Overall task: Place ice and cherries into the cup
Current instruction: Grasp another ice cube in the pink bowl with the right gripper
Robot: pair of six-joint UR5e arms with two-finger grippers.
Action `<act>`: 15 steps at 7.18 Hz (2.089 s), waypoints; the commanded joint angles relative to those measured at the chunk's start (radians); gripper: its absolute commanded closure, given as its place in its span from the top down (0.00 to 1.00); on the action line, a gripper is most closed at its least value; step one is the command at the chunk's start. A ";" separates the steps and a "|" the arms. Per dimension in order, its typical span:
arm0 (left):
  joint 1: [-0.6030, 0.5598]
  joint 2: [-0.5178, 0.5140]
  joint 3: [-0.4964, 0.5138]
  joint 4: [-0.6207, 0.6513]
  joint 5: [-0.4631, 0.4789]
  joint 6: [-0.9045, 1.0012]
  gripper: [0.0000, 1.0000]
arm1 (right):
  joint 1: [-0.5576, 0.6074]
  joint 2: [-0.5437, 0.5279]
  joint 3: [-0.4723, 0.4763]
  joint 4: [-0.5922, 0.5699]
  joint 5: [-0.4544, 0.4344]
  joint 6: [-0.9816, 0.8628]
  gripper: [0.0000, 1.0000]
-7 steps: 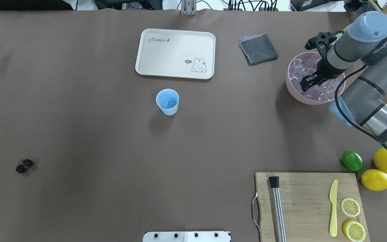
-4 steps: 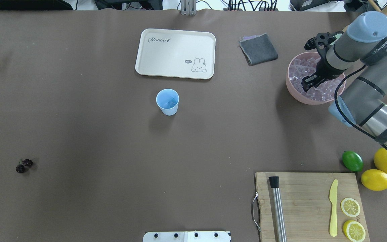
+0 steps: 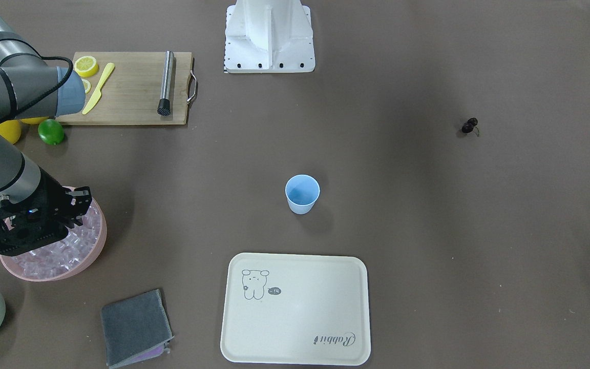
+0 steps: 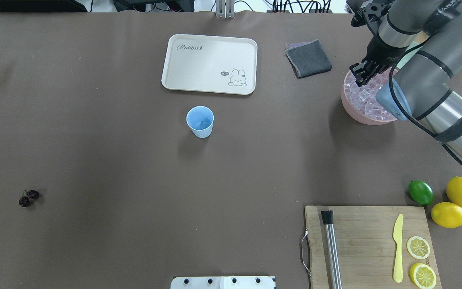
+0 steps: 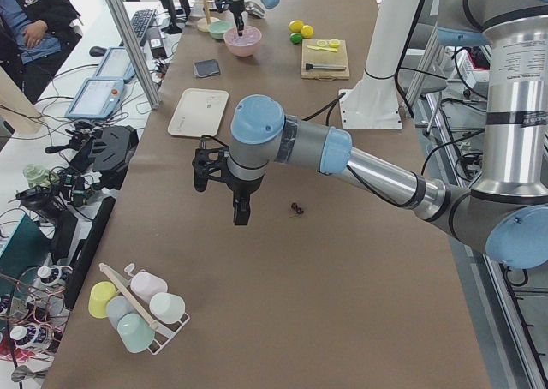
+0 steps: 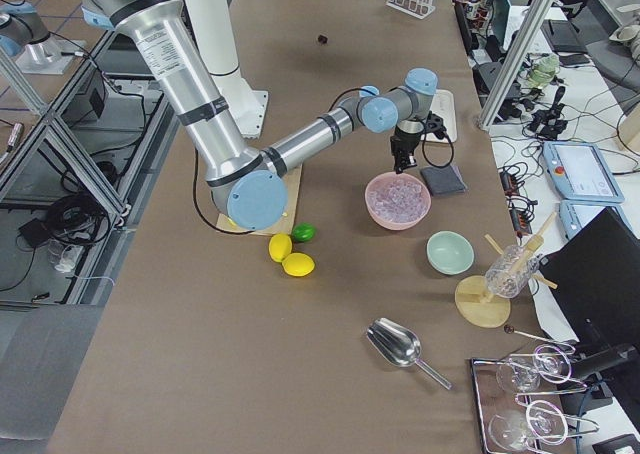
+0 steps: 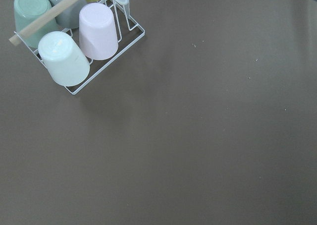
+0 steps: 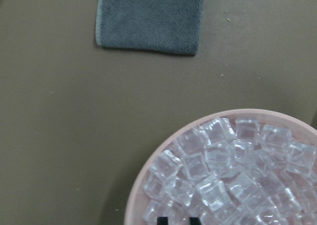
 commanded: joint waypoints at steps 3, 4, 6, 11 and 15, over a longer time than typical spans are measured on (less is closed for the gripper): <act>-0.014 0.000 -0.015 0.001 -0.006 0.001 0.98 | -0.039 -0.056 -0.052 0.152 -0.067 -0.087 0.71; -0.017 0.002 -0.017 0.001 -0.006 0.001 0.98 | -0.039 -0.056 -0.046 0.152 -0.065 -0.090 0.72; -0.021 0.005 -0.017 -0.001 -0.006 0.001 0.98 | -0.060 -0.062 -0.055 0.156 -0.099 -0.084 0.68; -0.028 0.007 -0.021 -0.001 -0.006 0.001 0.98 | -0.067 -0.051 -0.132 0.240 -0.104 -0.084 0.51; -0.029 0.008 -0.020 -0.001 -0.006 0.001 0.98 | -0.004 -0.057 -0.109 0.223 -0.040 -0.084 0.18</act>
